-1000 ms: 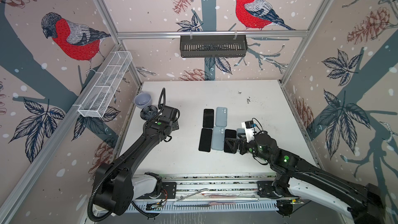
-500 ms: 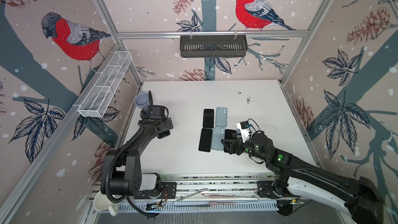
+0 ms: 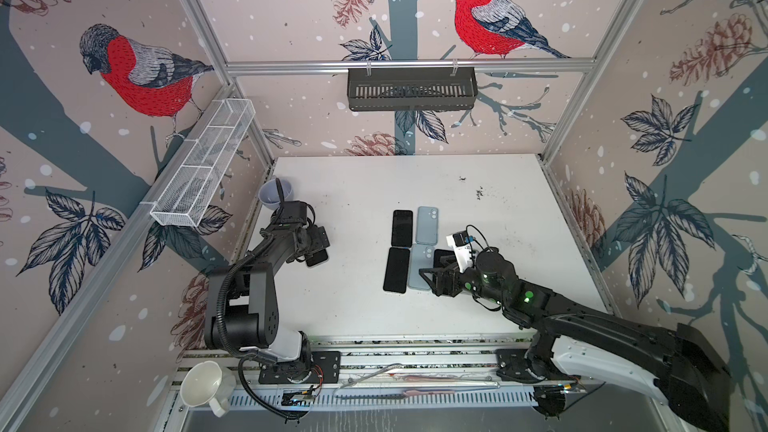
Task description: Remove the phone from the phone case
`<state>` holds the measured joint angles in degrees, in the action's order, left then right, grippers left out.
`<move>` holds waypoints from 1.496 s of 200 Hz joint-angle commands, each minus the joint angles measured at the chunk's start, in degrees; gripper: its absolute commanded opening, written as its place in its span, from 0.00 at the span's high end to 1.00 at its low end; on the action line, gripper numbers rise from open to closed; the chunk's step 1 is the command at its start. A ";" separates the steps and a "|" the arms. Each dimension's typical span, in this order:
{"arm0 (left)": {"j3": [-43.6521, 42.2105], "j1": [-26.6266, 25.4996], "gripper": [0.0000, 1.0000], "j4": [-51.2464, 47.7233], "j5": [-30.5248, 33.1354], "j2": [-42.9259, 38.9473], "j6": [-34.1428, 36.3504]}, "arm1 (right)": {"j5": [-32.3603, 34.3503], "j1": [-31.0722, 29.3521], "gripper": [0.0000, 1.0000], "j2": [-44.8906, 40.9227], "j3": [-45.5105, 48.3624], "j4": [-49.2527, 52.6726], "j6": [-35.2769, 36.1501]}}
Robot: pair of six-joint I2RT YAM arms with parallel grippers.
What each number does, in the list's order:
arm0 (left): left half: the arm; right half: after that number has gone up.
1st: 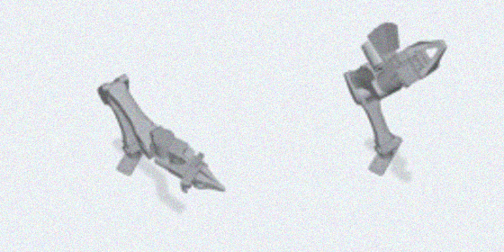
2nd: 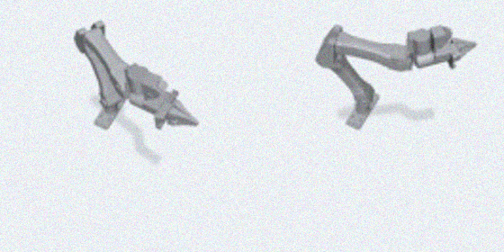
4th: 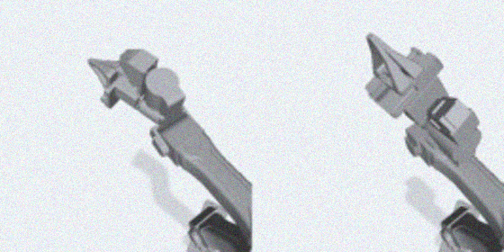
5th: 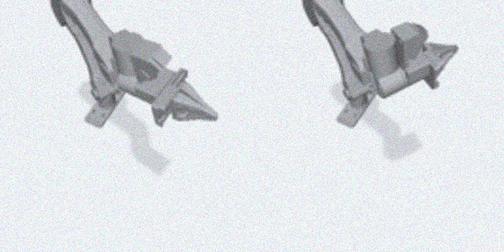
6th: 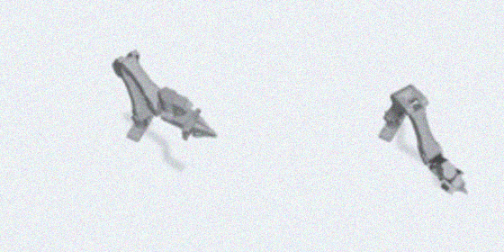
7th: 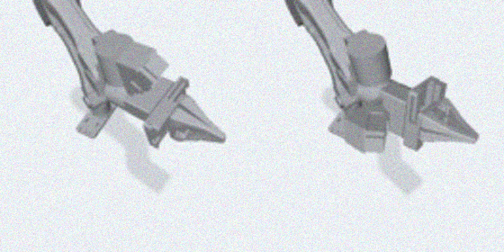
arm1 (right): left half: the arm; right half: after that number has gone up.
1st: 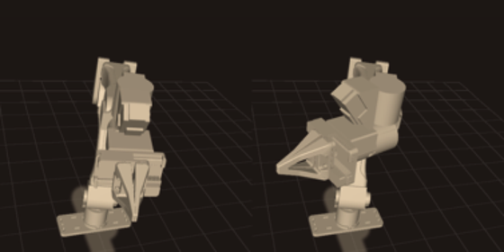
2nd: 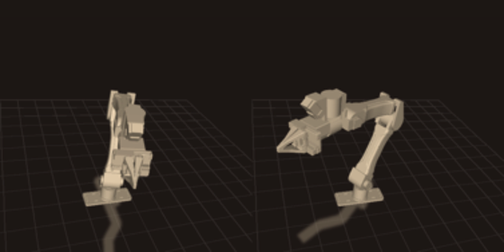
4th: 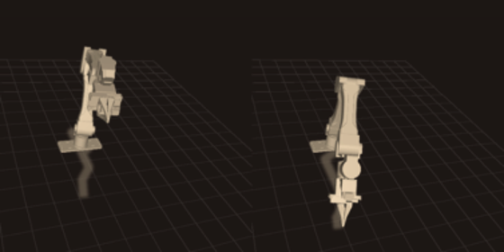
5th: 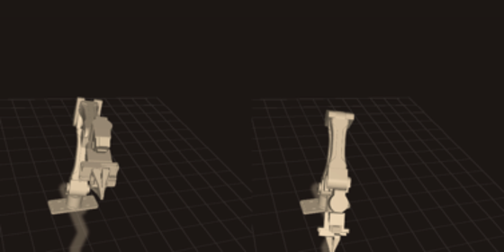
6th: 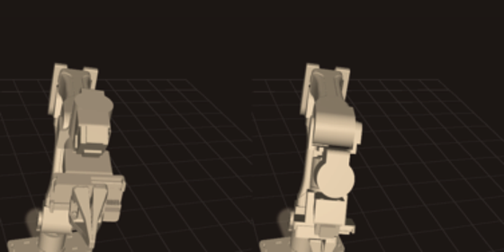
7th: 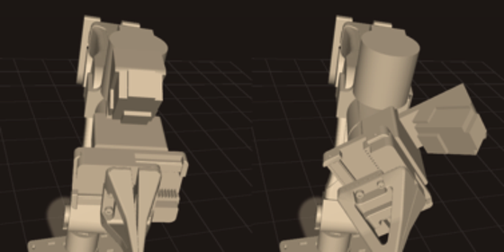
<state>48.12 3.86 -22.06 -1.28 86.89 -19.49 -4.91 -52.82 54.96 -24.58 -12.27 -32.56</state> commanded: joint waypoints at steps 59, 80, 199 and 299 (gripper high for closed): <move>1.75 0.52 0.11 1.54 -1.60 3.95 0.58 | -1.55 0.18 0.00 3.12 -0.47 -3.89 1.97; 2.15 0.49 0.12 1.01 -0.40 4.75 0.58 | -1.73 0.31 0.00 3.68 -0.47 -4.32 2.10; 2.07 -3.15 0.14 3.98 6.63 9.07 -1.77 | -3.68 2.02 0.00 5.25 0.39 -5.22 2.92; 2.58 -2.86 0.15 7.56 6.59 10.23 -1.22 | -5.10 3.09 0.00 7.85 0.49 -5.37 2.48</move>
<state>50.74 0.73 -15.16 6.68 96.64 -20.14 -8.99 -49.82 62.46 -23.88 -15.49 -30.04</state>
